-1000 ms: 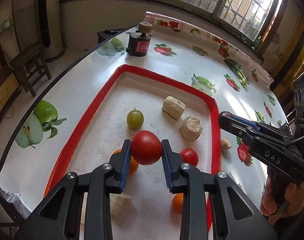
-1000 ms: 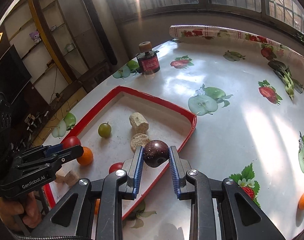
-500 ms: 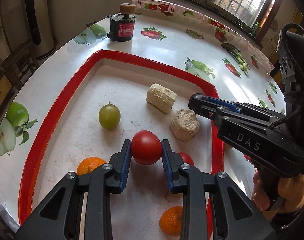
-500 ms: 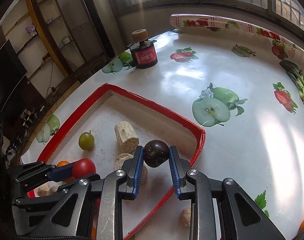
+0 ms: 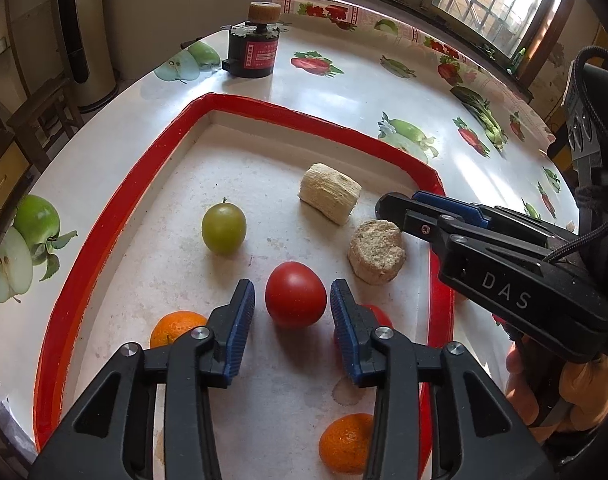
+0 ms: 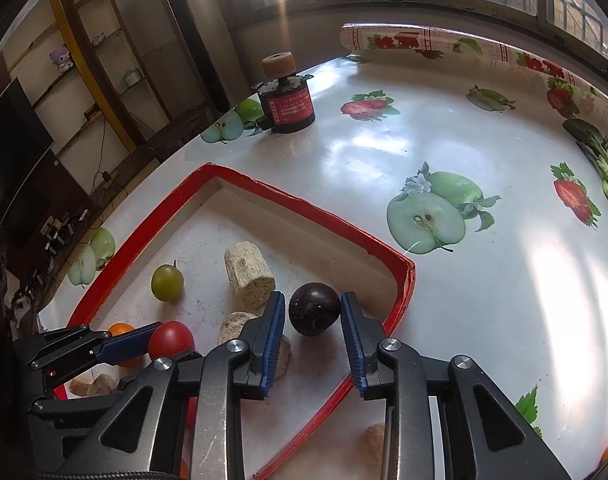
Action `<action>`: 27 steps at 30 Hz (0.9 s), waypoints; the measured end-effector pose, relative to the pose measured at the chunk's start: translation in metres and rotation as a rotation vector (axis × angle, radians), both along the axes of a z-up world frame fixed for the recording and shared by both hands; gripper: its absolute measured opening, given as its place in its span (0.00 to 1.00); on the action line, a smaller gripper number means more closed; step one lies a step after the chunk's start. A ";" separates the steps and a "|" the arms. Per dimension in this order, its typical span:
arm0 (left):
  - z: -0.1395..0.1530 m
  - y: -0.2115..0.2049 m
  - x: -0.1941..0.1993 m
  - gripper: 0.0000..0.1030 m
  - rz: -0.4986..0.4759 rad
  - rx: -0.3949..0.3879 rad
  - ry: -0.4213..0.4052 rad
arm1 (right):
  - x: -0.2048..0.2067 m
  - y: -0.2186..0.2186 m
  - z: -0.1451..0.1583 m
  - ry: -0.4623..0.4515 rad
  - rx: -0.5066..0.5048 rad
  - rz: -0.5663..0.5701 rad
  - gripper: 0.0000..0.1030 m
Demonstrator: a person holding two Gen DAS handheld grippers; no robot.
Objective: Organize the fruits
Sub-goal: 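Open the left tool releasing the tomato while the right tool releases the plum into the tray, then move both open tools back toward the mandarin orange and round beige sponge piece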
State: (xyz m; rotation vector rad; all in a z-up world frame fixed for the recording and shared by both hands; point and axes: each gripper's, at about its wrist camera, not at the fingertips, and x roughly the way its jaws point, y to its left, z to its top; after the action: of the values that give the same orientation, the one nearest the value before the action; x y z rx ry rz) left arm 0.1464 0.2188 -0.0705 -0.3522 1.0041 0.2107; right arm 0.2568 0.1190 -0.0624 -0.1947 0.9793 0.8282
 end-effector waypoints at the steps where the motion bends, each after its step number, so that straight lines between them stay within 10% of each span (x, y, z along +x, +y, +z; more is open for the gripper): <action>1: 0.002 0.000 -0.001 0.45 0.002 0.004 -0.003 | -0.001 -0.001 0.002 -0.003 0.001 0.000 0.34; 27: 0.037 -0.031 -0.038 0.48 -0.008 0.026 -0.072 | -0.054 -0.099 0.046 -0.045 0.085 -0.084 0.43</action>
State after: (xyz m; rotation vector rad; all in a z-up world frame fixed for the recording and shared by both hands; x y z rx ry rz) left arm 0.1084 0.1874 -0.0334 -0.3304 0.9306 0.2025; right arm 0.2027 0.0204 -0.0165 -0.0979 0.9017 0.7837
